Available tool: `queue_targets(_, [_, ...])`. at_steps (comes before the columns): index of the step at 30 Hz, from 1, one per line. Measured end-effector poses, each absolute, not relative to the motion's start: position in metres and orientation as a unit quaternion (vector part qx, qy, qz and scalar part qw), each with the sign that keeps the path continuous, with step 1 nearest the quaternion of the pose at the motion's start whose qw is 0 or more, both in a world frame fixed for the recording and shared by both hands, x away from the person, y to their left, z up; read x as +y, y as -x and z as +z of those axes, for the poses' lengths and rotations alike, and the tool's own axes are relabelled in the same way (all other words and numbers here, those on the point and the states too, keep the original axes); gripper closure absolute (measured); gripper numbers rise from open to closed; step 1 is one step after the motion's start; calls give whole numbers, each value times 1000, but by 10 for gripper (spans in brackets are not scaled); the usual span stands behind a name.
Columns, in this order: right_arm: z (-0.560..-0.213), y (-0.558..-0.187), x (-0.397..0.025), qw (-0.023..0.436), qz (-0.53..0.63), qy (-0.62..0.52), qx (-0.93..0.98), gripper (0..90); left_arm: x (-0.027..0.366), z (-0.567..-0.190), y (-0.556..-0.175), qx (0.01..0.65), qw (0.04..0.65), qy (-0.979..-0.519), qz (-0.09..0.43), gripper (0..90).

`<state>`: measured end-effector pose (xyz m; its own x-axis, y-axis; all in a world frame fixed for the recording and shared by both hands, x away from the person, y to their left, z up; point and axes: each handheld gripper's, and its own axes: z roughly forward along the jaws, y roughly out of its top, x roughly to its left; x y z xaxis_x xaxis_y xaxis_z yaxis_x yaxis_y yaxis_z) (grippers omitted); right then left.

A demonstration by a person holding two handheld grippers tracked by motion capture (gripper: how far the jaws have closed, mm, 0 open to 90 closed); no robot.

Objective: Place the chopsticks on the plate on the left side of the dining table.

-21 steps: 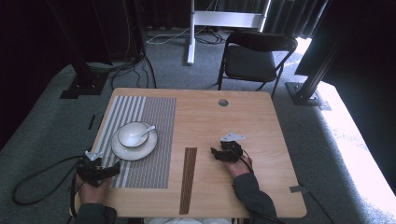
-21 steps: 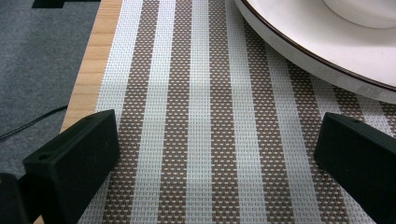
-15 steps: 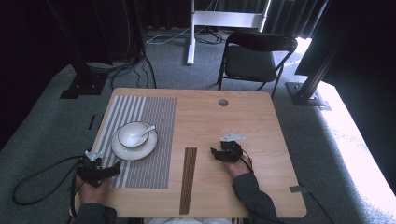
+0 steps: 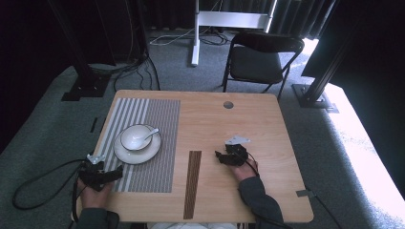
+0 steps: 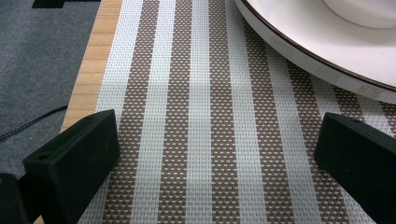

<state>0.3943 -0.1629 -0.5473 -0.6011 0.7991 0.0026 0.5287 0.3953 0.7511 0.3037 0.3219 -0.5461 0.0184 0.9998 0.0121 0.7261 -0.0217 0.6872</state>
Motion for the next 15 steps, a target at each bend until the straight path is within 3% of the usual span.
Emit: queue_targets(15, [-547, -390, -163, 196, 376, -402, 811, 430, 322, -546, -304, 649, 260, -665, 263, 3])
